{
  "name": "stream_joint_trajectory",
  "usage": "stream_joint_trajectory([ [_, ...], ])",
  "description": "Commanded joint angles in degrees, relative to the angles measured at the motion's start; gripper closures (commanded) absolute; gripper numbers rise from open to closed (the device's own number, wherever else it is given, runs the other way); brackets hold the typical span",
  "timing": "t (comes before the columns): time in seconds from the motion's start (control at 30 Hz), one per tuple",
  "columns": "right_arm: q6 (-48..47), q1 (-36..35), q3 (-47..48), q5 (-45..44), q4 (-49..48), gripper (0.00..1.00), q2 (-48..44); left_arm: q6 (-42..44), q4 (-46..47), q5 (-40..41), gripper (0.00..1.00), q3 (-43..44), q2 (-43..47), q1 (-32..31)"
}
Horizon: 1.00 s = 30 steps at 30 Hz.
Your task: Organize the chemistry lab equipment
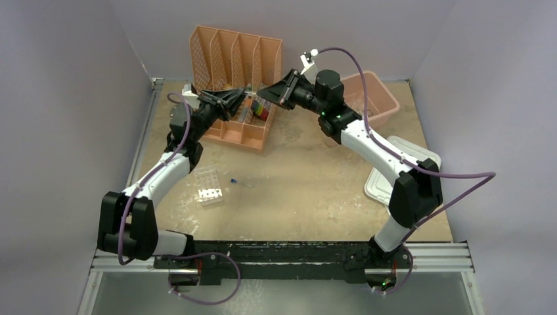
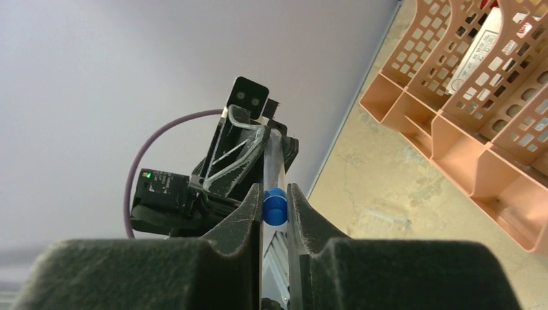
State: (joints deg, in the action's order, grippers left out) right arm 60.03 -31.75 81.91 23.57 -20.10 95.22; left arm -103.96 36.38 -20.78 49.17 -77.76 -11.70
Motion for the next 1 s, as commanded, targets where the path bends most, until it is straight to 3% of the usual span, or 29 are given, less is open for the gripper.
stream_joint_trajectory([
  [0.0, -3.50, 0.10, 5.61, 0.62, 5.52, 0.91, 0.47, 3.22, -4.79, -0.56, 0.77, 3.95, 1.12, -0.16],
  [0.13, -8.45, 0.07, 7.15, -0.25, 13.50, 0.92, 0.59, 16.11, -23.85, 1.76, 0.45, 9.83, 2.31, 0.00],
  [0.27, -17.22, 0.07, 10.13, -4.55, 23.21, 0.92, 1.07, 30.84, -45.50, 9.10, 0.31, 15.90, 2.95, 0.63],
  [0.47, -29.62, 0.03, 16.30, -12.91, 37.61, 0.92, 4.00, 48.22, -70.71, 28.77, 0.28, 19.23, 4.03, 2.12],
  [0.63, -34.63, -0.73, 19.19, -14.39, 42.99, 0.91, 5.96, 55.62, -78.95, 42.32, 0.32, 11.23, 7.62, 3.18],
  [0.8, -38.42, -4.11, 22.18, -15.14, 45.69, 0.91, 8.13, 54.88, -82.35, 45.52, 0.26, 4.07, 11.56, 4.17],
  [0.97, -42.78, -8.44, 26.61, -14.90, 49.05, 0.91, 12.60, 53.58, -80.30, 43.91, 0.27, -1.94, 11.66, 5.75],
])
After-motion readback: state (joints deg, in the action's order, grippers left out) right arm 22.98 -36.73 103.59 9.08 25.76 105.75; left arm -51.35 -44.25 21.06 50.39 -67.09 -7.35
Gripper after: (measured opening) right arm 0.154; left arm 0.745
